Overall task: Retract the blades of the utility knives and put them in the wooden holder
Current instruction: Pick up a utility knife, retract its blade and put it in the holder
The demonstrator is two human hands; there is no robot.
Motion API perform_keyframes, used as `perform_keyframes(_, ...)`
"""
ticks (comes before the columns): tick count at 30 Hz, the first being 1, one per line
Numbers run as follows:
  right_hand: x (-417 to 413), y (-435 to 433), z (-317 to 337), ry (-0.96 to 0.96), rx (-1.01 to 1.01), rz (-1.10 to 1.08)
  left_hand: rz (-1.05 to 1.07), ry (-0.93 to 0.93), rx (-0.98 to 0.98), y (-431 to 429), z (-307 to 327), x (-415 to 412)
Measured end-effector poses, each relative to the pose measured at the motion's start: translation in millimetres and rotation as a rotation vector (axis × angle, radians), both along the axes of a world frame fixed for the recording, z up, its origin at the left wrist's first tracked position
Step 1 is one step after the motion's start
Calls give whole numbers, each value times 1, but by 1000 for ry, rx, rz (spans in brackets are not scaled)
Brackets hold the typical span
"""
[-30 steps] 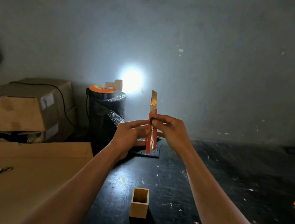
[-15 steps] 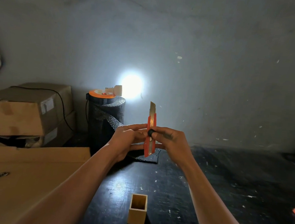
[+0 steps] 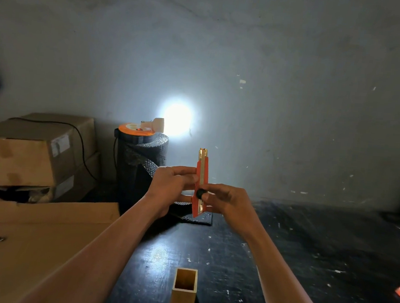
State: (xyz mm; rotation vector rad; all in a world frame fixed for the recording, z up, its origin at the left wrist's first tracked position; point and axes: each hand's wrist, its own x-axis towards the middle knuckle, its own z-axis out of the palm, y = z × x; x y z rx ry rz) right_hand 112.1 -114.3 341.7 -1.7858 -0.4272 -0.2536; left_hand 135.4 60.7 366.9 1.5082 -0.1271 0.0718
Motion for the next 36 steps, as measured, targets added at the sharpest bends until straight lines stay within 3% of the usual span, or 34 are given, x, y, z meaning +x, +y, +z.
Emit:
perform_keyframes(12,-5,4,-18,-77,-94,-142,-12,-69,36,-2,-8,1)
perform_keyframes(36,-11,5,-11,-55,-134,-136,2,-109,49,-2,-8,1)
